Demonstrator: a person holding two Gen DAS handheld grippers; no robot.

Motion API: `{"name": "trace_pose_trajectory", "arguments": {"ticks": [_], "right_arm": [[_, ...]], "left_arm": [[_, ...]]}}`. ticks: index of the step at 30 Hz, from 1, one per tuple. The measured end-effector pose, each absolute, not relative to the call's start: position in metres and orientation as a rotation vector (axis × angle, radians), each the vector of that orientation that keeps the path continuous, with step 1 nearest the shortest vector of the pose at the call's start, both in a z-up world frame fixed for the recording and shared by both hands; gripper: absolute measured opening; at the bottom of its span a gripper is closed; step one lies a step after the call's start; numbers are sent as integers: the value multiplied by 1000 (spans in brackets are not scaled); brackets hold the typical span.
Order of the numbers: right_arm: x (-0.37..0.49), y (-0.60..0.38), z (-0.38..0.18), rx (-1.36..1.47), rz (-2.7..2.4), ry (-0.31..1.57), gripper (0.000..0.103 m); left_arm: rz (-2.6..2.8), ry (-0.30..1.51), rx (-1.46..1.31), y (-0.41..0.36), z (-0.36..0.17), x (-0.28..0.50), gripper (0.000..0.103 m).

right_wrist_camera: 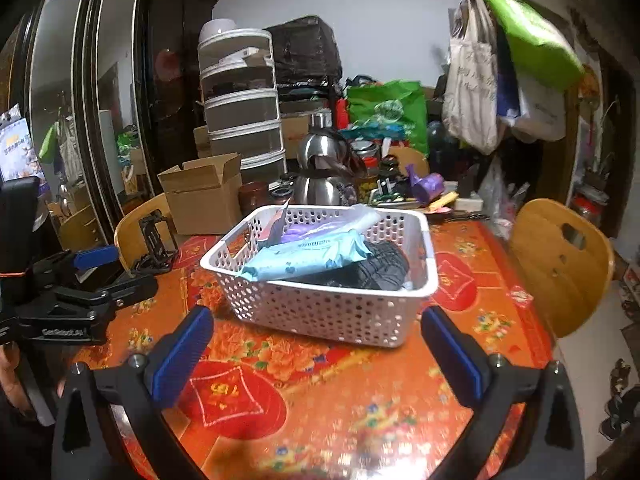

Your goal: Organize soft objects

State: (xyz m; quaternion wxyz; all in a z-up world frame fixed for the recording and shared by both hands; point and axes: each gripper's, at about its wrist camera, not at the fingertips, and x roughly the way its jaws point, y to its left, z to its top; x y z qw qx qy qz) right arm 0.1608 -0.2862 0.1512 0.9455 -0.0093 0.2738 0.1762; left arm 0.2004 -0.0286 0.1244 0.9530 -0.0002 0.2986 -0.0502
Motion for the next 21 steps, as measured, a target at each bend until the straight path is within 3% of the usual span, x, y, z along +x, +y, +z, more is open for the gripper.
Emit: {"name": "trace_pose_trajectory", "arguments": {"ticks": [12, 21], "right_arm": [[87, -273, 165, -31, 318, 578, 103], [72, -282, 177, 3, 268, 551, 103]], "left_arm": [[-101, 552, -41, -32, 155, 99, 103], [-78, 549, -45, -37, 169, 77, 103]]}}
